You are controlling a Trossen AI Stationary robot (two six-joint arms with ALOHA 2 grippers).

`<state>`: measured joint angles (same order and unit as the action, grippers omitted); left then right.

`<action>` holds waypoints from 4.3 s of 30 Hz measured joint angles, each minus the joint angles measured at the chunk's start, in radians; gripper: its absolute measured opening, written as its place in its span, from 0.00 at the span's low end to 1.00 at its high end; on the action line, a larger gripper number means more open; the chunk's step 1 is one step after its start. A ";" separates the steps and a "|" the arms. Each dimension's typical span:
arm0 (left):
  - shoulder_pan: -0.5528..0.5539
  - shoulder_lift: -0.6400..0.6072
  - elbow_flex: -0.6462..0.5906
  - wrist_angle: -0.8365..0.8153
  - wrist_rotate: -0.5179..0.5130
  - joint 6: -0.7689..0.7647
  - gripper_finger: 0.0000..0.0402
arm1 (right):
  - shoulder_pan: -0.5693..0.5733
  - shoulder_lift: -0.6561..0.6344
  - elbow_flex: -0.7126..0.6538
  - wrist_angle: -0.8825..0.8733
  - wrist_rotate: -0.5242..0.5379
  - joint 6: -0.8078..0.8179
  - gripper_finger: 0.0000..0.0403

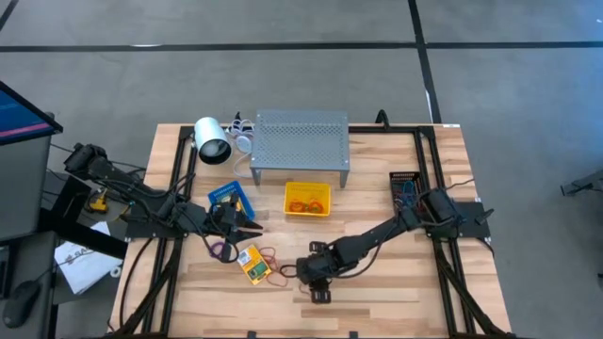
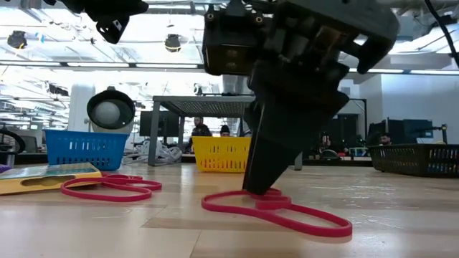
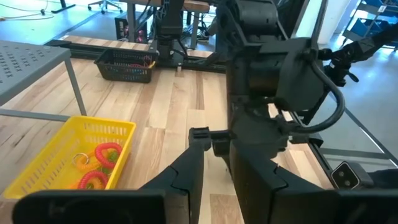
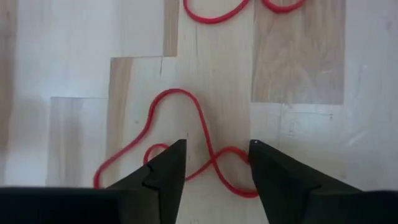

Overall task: Pick & Place Office Desk Supplies
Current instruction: Put the red rubber band into the black bin

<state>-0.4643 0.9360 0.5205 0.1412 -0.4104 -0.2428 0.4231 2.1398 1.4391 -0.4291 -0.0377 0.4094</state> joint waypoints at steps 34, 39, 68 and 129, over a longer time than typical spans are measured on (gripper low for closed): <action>0.000 0.000 0.000 0.013 0.000 0.000 0.19 | 0.042 -0.020 0.022 -0.186 0.178 0.021 0.00; 0.000 0.000 0.000 0.017 0.000 -0.001 0.19 | 0.029 -0.056 0.020 -0.261 0.226 0.026 0.00; 0.000 0.000 0.000 0.019 0.000 -0.018 0.19 | -0.106 -0.424 0.027 -0.632 0.480 0.121 0.00; 0.001 0.000 0.000 -0.036 0.000 -0.025 0.19 | -0.621 -1.107 -0.415 -1.142 0.275 0.302 0.00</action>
<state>-0.4633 0.9360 0.5201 0.1047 -0.4107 -0.2680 -0.1983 1.0323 1.0244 -1.5714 0.2370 0.7112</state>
